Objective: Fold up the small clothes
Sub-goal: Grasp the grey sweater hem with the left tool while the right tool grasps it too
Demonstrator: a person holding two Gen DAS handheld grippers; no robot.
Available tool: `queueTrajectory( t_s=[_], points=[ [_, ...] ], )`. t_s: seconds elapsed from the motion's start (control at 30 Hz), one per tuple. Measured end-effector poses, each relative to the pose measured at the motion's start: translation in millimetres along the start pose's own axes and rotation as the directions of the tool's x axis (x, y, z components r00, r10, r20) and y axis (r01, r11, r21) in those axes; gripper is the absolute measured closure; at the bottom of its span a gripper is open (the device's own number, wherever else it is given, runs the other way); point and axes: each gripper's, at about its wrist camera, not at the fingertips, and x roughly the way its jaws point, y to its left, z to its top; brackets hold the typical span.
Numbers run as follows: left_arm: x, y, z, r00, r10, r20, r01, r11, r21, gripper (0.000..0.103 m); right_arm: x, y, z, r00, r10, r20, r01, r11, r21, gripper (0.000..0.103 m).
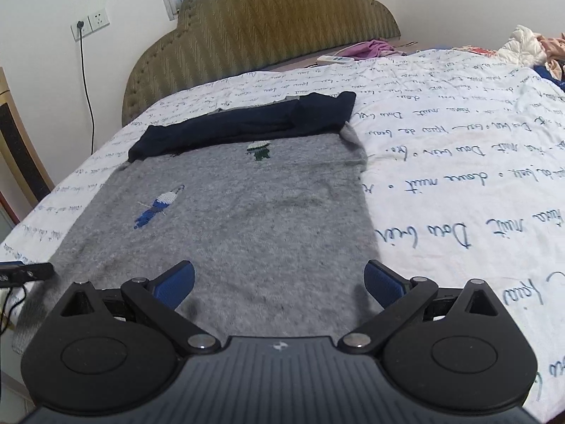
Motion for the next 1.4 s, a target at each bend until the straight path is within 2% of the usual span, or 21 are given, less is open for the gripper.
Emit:
queueTrajectory(
  t_s=[0.1,0.23,0.43,0.53,0.67,0.8,0.87,1.0,1.03,1.07,1.1,1.17,1.27,1.4],
  points=[
    [-1,15,-4,0.994,-0.11,-0.025,0.109,0.993,-0.038,0.005,-4,-6,-2,1.0,-0.01,-0.003,0.01,1.0,-0.003,0.0],
    [5,26,-12,0.967,-0.236,-0.092,0.227,0.969,-0.094,0.016,-12,-27,-5,1.0,-0.002,-0.02,0.003,0.999,0.047,0.0],
    [0,23,-18,0.957,-0.265,-0.116,0.263,0.964,-0.031,0.018,-27,-62,-11,0.999,-0.001,-0.047,0.007,0.992,0.125,0.0],
    [0,18,-19,0.95,-0.283,-0.133,0.284,0.959,-0.009,0.021,-32,-74,-16,0.998,0.036,-0.059,-0.026,0.986,0.167,0.0],
    [1,11,-22,0.947,-0.287,-0.144,0.294,0.955,0.029,0.022,-33,-74,-21,0.996,0.047,-0.074,-0.035,0.986,0.166,0.001],
    [1,11,-24,0.948,-0.285,-0.138,0.293,0.955,0.039,0.03,-35,-71,-25,0.994,0.042,-0.096,-0.028,0.99,0.139,0.001],
    [2,14,-23,0.947,-0.291,-0.135,0.297,0.954,0.025,0.035,-35,-69,-28,0.992,0.06,-0.115,-0.044,0.989,0.139,0.01],
    [3,13,-22,0.944,-0.302,-0.131,0.305,0.952,0.006,0.056,-31,-49,-33,0.984,0.099,-0.145,-0.086,0.992,0.097,0.036],
    [3,12,-22,0.944,-0.301,-0.132,0.305,0.952,0.008,0.072,-31,-43,-34,0.983,0.108,-0.148,-0.097,0.992,0.079,0.048],
    [3,10,-22,0.943,-0.304,-0.136,0.307,0.952,0.005,0.078,-29,-37,-34,0.98,0.122,-0.155,-0.112,0.991,0.07,0.056],
    [3,10,-22,0.941,-0.309,-0.139,0.312,0.95,-0.002,0.086,-28,-31,-35,0.979,0.128,-0.158,-0.12,0.991,0.061,0.072],
    [4,8,-22,0.942,-0.306,-0.137,0.307,0.952,-0.014,0.088,-25,-20,-37,0.982,0.111,-0.151,-0.109,0.994,0.025,0.091],
    [1,4,-21,0.95,-0.284,-0.129,0.285,0.958,-0.01,0.09,-26,-5,-37,0.991,0.075,-0.114,-0.08,0.996,-0.036,0.093],
    [-9,-9,-10,0.962,-0.258,-0.09,0.261,0.965,0.028,0.09,-30,-1,-24,0.996,0.073,-0.042,-0.076,0.996,-0.056,0.095]
  ],
)
